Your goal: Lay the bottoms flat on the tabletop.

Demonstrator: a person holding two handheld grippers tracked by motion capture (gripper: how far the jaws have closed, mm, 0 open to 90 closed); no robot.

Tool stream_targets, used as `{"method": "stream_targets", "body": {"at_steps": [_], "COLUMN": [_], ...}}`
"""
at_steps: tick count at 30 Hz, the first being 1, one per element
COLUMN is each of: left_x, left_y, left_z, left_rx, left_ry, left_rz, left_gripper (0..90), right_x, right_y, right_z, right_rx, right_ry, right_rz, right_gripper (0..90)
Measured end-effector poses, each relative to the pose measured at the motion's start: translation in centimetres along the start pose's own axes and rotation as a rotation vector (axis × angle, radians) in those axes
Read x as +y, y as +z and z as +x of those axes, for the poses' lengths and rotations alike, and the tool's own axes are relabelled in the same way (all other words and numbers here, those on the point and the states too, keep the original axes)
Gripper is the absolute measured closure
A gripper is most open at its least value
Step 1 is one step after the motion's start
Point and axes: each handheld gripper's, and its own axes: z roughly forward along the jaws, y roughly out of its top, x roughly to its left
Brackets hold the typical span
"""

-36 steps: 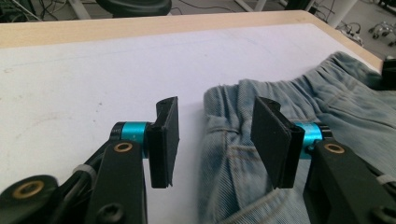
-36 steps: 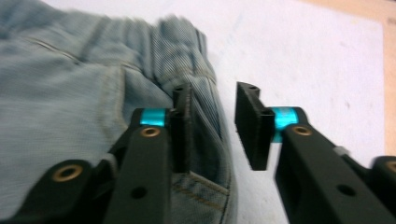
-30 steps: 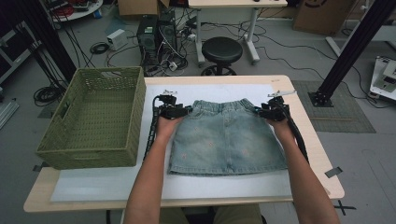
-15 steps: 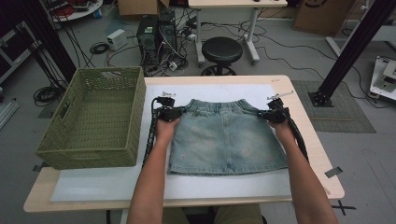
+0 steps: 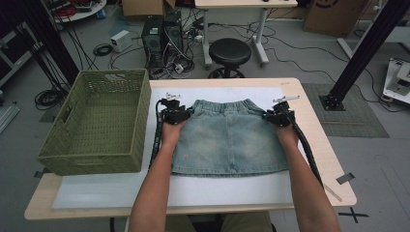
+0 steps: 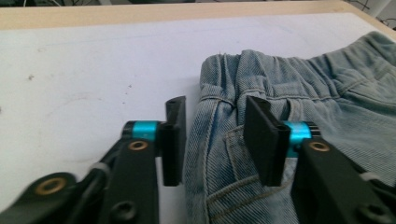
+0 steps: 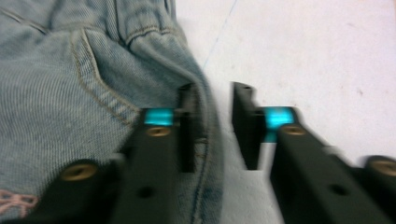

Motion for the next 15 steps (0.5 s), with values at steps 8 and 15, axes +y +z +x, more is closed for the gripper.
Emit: {"method": "stream_targets", "body": {"at_steps": [8, 15], "left_x": [-1.6, -3.2], "left_y": [-2.3, -4.1], "left_z": [-0.4, -0.9], "left_rx": [-0.034, -0.034], "left_ry": [0.002, -0.003], "left_rz": [-0.002, 0.012], "left_gripper": [54.6, 53.6], "right_x": [-1.2, -3.0], "right_y": [-3.2, -3.9], "right_z": [-0.2, 1.3], "right_rx": [0.044, 0.038], "right_ry": [-0.010, -0.090], "right_rz": [-0.046, 0.064], "right_gripper": [58.5, 61.9]}}
